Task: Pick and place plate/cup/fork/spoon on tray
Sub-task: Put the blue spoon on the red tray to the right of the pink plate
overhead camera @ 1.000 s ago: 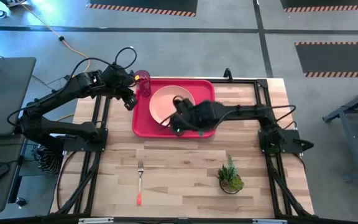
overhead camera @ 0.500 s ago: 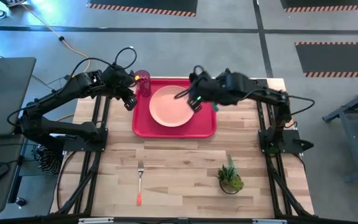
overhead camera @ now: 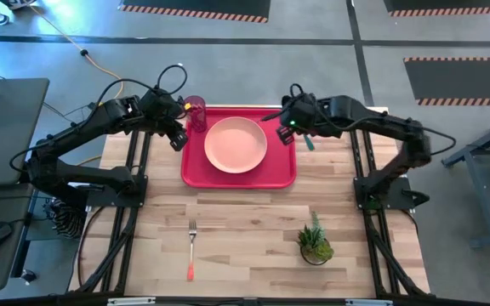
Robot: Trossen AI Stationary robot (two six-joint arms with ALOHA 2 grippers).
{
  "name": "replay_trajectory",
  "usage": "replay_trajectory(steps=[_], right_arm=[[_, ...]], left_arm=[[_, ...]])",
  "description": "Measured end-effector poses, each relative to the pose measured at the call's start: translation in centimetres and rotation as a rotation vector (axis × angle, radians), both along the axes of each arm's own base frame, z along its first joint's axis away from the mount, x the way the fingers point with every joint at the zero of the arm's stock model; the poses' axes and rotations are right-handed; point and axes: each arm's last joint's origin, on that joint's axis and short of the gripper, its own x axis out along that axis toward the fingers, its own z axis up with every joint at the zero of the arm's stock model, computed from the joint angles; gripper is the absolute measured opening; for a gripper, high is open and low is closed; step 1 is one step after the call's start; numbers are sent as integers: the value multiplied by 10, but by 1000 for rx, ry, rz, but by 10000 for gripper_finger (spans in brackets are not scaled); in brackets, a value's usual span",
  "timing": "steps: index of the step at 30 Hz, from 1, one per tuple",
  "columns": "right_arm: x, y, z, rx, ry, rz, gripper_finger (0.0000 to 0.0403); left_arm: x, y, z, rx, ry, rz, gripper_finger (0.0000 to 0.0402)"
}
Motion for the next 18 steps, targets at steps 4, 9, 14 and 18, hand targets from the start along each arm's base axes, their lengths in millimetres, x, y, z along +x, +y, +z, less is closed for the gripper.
replay_trajectory(steps=[4, 9, 14, 18], right_arm=[[-9, -10, -24, 64, -126, -28, 0], [-18, -21, -61, 152, -214, -182, 0], [-15, -35, -96, 246, -277, -267, 0], [-12, -42, -118, 299, -319, -305, 0]], left_arm=[[0, 0, 0, -7, -7, 15, 102], [0, 0, 0, -16, -13, 30, 102], [0, 0, 0, -16, -14, 30, 102], [0, 0, 0, -24, -20, 46, 102]])
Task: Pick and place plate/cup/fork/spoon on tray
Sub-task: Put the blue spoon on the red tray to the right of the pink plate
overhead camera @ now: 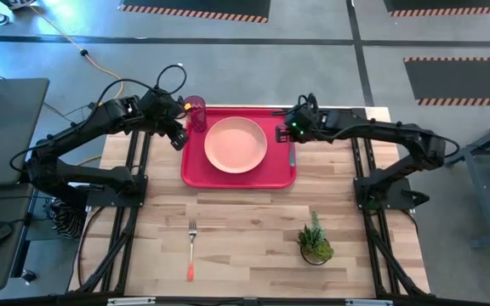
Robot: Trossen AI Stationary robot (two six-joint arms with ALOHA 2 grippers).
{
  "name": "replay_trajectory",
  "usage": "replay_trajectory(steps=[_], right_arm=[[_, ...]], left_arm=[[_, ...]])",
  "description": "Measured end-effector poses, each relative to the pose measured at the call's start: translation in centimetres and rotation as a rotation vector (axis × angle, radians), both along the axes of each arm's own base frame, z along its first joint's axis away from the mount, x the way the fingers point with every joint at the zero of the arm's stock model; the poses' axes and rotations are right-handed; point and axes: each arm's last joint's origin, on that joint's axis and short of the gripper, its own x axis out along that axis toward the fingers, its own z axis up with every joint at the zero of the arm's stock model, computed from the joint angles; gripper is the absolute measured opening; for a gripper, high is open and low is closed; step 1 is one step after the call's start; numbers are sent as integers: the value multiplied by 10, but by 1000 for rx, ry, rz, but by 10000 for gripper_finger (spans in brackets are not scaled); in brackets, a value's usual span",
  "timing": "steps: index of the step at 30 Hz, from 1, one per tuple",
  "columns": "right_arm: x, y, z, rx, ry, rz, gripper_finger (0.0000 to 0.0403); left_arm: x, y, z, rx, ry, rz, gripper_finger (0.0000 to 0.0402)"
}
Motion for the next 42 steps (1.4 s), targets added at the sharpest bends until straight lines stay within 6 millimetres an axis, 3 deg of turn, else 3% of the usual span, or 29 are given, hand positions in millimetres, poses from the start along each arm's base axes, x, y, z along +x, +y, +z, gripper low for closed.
replay_trajectory(steps=[19, 31, 42], right_arm=[[32, -19, -82, 200, 107, -4, 0], [33, -35, -106, 287, 120, -77, 0], [30, -49, -109, 294, 87, -113, 0]], left_arm=[[0, 0, 0, -2, -3, 6, 102], [0, 0, 0, -13, -11, 24, 102], [0, 0, 0, -15, -12, 25, 102]])
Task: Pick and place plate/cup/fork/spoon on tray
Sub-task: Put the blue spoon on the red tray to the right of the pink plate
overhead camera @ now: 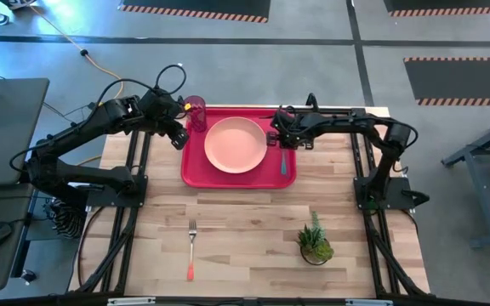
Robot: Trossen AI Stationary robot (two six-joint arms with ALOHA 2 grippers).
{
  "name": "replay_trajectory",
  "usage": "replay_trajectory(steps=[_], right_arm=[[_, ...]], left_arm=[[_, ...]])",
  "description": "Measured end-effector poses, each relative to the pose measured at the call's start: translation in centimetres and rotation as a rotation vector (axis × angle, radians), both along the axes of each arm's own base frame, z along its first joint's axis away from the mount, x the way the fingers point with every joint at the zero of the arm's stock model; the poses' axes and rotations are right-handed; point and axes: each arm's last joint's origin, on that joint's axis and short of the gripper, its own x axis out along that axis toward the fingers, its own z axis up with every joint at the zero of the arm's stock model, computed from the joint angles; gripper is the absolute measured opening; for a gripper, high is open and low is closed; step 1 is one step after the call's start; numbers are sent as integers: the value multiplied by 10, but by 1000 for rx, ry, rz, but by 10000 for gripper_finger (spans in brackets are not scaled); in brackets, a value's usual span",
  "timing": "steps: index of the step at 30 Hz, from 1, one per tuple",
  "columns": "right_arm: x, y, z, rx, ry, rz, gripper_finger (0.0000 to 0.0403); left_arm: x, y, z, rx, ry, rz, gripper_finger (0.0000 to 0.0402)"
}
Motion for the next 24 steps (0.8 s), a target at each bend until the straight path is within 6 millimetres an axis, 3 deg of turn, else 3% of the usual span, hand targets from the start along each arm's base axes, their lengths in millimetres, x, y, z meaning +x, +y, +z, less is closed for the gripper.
replay_trajectory(steps=[8, 15, 24], right_arm=[[-2, -5, -1, -10, -1, 7, 0], [1, -7, -18, 38, 29, 33, 0], [1, -8, -19, 36, 32, 32, 0]], left_arm=[[0, 0, 0, 0, 0, 0, 102], [0, 0, 0, 0, 0, 0, 102], [0, 0, 0, 0, -1, 1, 102]])
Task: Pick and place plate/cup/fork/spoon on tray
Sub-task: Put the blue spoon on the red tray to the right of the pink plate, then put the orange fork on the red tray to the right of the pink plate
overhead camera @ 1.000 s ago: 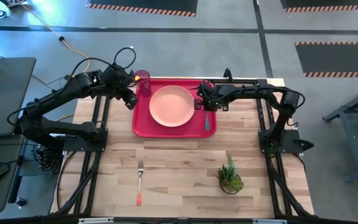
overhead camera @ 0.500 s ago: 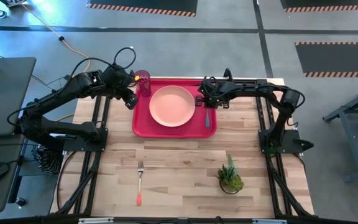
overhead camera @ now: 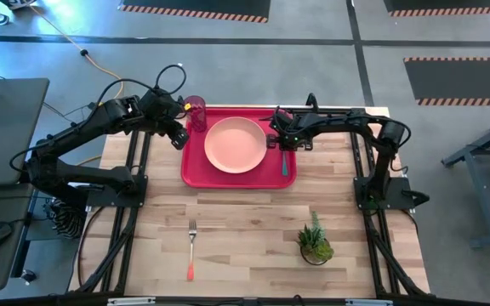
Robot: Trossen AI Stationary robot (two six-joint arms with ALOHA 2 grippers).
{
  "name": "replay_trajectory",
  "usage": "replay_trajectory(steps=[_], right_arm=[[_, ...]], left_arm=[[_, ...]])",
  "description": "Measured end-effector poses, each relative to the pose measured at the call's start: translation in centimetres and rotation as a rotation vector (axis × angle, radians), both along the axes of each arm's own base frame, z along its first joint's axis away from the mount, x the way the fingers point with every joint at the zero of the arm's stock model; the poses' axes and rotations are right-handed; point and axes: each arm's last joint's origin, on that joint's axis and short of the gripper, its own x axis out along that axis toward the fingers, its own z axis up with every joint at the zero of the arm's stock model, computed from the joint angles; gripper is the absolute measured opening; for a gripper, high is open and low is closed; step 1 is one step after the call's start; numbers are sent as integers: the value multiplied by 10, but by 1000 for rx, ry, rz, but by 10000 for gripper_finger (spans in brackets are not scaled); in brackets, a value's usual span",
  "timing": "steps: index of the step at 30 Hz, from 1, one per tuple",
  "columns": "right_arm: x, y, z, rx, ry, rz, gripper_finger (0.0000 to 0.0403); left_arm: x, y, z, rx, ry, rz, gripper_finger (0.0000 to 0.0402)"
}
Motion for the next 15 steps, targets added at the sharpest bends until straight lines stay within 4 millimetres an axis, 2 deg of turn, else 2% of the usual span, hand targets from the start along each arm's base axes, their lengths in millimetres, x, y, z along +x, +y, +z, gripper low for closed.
replay_trajectory(steps=[6, 15], right_arm=[[0, 0, 0, 0, 0, -5, 13], [0, 0, 0, 3, -1, -15, 60]], left_arm=[[0, 0, 0, 0, 0, 0, 102], [0, 0, 0, 0, 0, 0, 102]])
